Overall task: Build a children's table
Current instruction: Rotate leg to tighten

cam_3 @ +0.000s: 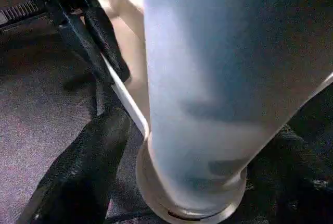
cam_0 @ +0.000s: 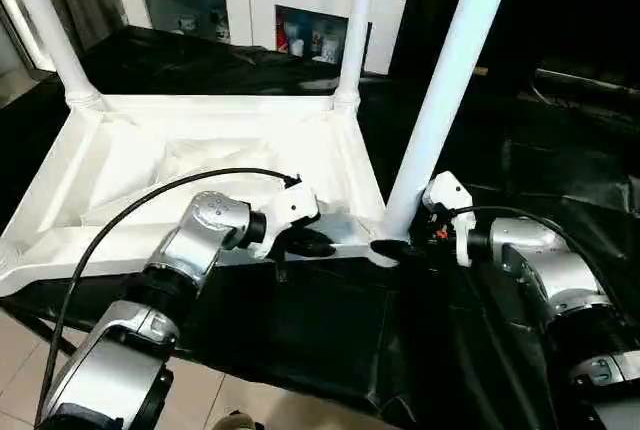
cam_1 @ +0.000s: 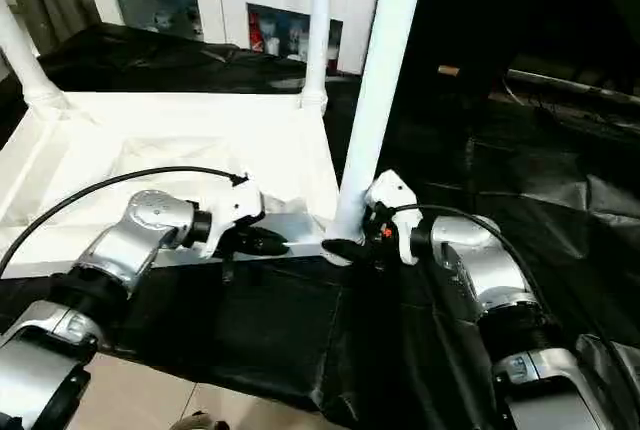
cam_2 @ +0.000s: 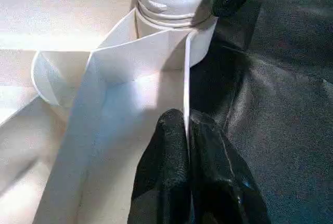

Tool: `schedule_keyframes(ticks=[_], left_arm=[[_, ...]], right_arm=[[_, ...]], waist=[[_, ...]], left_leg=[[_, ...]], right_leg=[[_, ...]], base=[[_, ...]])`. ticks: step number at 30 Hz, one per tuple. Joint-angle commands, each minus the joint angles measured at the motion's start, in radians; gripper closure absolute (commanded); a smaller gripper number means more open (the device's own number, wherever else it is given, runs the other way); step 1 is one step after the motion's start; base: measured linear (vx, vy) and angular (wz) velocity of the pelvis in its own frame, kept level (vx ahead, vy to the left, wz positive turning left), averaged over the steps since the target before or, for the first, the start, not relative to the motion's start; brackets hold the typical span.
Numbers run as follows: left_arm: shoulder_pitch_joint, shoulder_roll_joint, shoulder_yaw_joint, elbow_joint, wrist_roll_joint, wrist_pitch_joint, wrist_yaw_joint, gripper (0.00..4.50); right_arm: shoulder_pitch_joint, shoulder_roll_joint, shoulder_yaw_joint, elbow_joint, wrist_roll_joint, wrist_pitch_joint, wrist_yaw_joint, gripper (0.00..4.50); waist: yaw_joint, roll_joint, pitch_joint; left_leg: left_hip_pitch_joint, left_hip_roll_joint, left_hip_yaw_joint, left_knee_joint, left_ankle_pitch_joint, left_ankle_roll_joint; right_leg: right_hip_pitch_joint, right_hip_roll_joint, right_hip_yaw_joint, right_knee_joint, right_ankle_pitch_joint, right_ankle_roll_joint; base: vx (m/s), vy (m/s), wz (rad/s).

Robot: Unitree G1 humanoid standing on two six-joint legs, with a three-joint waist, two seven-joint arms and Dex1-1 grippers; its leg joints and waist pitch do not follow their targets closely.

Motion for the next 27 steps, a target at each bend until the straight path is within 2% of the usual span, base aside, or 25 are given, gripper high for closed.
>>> schedule_keyframes(ticks=[1,7,9,19,23,25,27], left_arm=[[0.014,-0.009,0.011,-0.024,-0.039,0.003,-0.005,4.5],[0.019,-0.004,0.011,-0.039,-0.038,0.016,-0.008,4.5],[0.019,-0.004,0.012,-0.039,-0.037,0.017,-0.008,4.5],[0.027,0.001,0.013,-0.052,-0.036,0.029,-0.012,4.5],[0.011,-0.011,0.024,-0.022,-0.024,0.016,0.044,4.5],[0.003,-0.018,0.029,-0.007,-0.018,0.013,0.069,4.5],[-0.031,-0.05,0.046,0.051,0.001,0.034,0.177,4.5]], right_arm=[[0.018,-0.002,0.018,-0.001,-0.012,0.012,0.007,1.33],[0.018,-0.013,0.01,0.008,-0.013,0.015,0.011,1.82],[0.02,-0.015,0.012,0.01,-0.018,0.011,0.011,2.11],[0.027,-0.009,0.021,0.027,-0.029,-0.003,0.005,2.42],[0.012,0.028,-0.021,0.097,-0.028,0.001,-0.095,2.44],[0.005,0.042,-0.037,0.123,-0.026,0.005,-0.135,2.45],[-0.008,0.096,-0.091,0.193,-0.012,0.018,-0.271,2.45]], waist=[[0.004,-0.01,-0.062],[0.003,-0.011,-0.064],[0.004,-0.01,-0.064],[0.005,-0.009,-0.066],[0.003,-0.008,-0.066],[-0.002,-0.008,-0.062],[-0.007,-0.007,-0.058]], left_leg=[[0.015,0.068,-0.03,-0.071,-0.186,0.044],[0.015,0.066,-0.028,-0.068,-0.171,0.049],[0.015,0.065,-0.028,-0.068,-0.169,0.05],[0.015,0.064,-0.027,-0.065,-0.157,0.056],[0.016,0.065,-0.028,-0.065,-0.167,0.052],[0.017,0.065,-0.031,-0.069,-0.207,0.031],[0.02,0.063,-0.032,-0.073,-0.249,0.013]], right_leg=[[0.046,-0.086,0.062,-0.072,-0.188,-0.222],[0.048,-0.084,0.062,-0.068,-0.156,-0.228],[0.048,-0.084,0.061,-0.068,-0.156,-0.229],[0.049,-0.083,0.061,-0.065,-0.134,-0.234],[0.048,-0.084,0.061,-0.065,-0.145,-0.236],[0.047,-0.085,0.06,-0.073,-0.207,-0.225],[0.043,-0.086,0.06,-0.082,-0.277,-0.21]], base=[[0.0,0.0,0.0],[0.0,0.0,0.0],[0.0,0.0,0.0],[0.0,0.0,0.0],[0.0,0.0,0.0],[0.0,0.0,0.0],[0.0,0.0,0.0]])
